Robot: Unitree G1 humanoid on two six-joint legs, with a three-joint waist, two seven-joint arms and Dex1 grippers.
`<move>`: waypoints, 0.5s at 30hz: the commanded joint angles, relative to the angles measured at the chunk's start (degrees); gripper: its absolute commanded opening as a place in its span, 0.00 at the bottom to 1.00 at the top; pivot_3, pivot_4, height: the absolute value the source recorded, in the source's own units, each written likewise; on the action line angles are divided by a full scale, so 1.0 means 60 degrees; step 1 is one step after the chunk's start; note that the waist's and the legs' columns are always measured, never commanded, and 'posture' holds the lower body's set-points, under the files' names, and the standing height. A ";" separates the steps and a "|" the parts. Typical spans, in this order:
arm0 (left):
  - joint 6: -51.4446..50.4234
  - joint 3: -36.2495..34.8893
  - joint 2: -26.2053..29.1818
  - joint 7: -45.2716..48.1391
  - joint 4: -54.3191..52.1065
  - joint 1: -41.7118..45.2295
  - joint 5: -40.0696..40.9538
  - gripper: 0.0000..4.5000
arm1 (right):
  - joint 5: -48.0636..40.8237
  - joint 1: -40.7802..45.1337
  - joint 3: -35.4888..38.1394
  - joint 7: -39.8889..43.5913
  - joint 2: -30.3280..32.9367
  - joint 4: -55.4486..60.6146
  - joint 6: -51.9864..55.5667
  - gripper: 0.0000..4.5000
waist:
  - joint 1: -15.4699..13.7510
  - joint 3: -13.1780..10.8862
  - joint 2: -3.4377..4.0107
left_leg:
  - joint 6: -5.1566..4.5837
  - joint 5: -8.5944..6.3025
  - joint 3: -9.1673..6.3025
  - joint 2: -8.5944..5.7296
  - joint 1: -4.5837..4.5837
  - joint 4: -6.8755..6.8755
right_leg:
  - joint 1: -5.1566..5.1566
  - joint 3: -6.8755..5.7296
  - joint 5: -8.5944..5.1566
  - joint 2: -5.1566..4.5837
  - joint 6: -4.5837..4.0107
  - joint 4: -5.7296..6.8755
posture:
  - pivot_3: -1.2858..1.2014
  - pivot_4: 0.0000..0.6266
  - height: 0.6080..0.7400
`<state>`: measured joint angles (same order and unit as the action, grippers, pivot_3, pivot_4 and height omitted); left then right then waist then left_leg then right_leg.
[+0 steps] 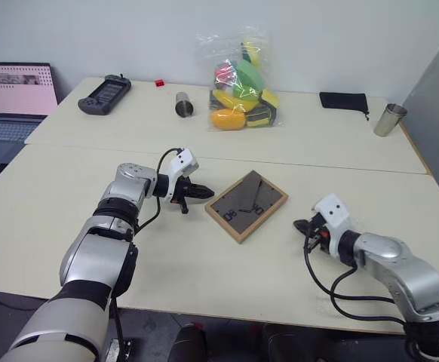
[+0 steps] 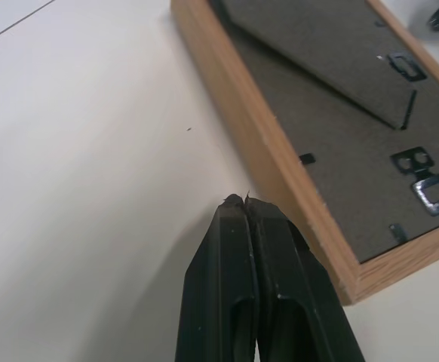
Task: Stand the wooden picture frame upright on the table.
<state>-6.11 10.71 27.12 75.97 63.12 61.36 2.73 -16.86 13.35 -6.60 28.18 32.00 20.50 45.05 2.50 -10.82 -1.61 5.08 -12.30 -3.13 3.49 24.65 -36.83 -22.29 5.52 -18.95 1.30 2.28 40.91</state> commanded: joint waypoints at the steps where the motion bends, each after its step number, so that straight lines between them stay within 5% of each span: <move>1: -0.0173 -0.0206 0.0008 0.0247 -0.0595 0.0014 0.0053 0.00 | 0.0446 0.0762 -0.0223 -0.0065 -0.0351 -0.0776 -0.0748 0.00 | 0.0045 0.0000 0.0000 | 0.0000 0.0000 -0.0001 0.0000 0.0000 -0.0003 | 0.0000 0.0000 0.0000 0.0000 0.0000 0.0001 | 0.52 0.24 1.00; 15: -0.1092 -0.0312 -0.0037 0.0541 -0.1845 -0.0488 0.0194 0.00 | 0.1079 0.2220 -0.0665 0.0453 -0.1038 -0.2360 -0.1581 0.00 | 0.0121 0.0000 0.0001 | 0.0001 0.0000 -0.0008 0.0001 0.0000 -0.0002 | 0.0000 -0.0005 0.0001 0.0000 -0.0001 0.0010 | 0.52 0.24 1.00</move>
<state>-11.35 9.67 26.78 78.40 54.97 58.88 3.03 -10.74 25.20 -10.86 30.34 26.08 6.15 37.24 3.22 -10.82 -1.60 5.09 -12.30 -3.18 3.49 24.65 -36.84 -22.29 5.48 -18.95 1.30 2.28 40.97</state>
